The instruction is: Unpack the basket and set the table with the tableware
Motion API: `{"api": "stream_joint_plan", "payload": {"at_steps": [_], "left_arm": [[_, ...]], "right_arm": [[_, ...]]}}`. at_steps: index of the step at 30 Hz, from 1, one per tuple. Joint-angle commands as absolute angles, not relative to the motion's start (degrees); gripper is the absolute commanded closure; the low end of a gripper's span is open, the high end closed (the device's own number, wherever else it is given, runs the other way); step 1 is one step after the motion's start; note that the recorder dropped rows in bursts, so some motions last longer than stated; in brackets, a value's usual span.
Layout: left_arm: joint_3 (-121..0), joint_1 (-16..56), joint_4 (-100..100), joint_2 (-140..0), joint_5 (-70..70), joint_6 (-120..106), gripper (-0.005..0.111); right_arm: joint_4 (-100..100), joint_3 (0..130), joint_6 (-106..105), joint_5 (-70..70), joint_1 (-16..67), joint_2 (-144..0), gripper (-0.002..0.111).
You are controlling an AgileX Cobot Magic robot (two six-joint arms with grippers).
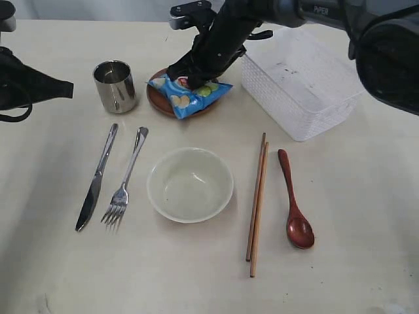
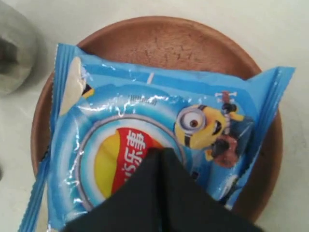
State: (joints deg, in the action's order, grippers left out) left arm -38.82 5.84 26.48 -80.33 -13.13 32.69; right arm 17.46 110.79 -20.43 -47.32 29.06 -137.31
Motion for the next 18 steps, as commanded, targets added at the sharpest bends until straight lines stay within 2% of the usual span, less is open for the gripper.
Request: {"api": "stream_joint_plan", "payload": {"at_steps": [1, 18], "left_arm": [[-38.42, 5.68, 26.32, -80.28, -12.47, 32.95, 0.107], [-38.42, 5.68, 26.32, -80.28, -12.47, 32.95, 0.107]], "right_arm": [[10.80, 109.92, -18.42, -54.11, 28.77, -138.58, 0.109], [-2.18, 109.92, -10.04, -61.39, 28.77, -138.58, 0.109]]}}
